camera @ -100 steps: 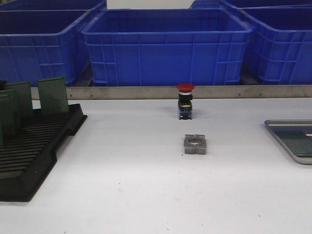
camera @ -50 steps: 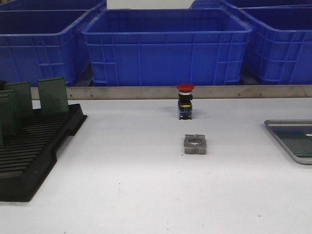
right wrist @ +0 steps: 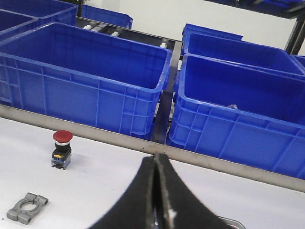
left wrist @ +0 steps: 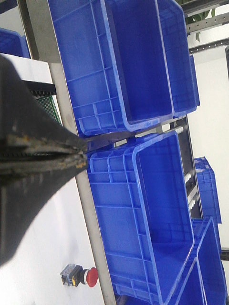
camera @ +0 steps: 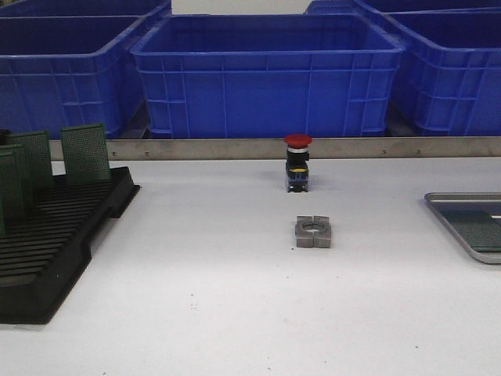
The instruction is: Place circuit board on tray
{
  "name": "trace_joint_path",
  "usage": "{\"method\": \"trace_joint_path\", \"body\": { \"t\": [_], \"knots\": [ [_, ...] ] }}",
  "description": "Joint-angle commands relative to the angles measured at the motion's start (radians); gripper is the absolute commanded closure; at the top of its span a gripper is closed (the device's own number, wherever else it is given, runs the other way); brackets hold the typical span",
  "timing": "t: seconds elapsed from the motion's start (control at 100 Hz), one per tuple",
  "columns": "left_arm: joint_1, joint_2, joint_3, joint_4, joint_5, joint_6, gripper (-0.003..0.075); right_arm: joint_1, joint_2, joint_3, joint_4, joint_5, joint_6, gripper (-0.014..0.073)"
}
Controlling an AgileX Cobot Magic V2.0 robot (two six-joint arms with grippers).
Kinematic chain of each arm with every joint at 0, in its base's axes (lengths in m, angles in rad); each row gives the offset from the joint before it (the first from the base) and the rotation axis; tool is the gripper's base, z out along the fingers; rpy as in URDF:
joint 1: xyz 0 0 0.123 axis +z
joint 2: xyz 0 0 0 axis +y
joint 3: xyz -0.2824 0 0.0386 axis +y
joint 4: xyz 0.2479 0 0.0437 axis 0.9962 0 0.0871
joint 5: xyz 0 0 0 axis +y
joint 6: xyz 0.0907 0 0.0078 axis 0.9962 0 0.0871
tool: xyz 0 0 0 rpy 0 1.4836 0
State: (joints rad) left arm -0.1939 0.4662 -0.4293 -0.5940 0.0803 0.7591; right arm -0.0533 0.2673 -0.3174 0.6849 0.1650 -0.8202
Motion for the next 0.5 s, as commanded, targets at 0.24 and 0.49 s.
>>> {"method": "trace_joint_path", "body": {
  "t": [0.24, 0.49],
  "knots": [
    [0.002, 0.003, -0.027, -0.014, -0.072, -0.004, 0.0739, -0.003, 0.006, -0.026, 0.013, -0.07, -0.006, 0.0663],
    [0.002, 0.001, -0.027, 0.075, -0.072, -0.016, 0.0739, -0.003, 0.006, -0.026, 0.013, -0.07, -0.006, 0.0663]
  ]
}}
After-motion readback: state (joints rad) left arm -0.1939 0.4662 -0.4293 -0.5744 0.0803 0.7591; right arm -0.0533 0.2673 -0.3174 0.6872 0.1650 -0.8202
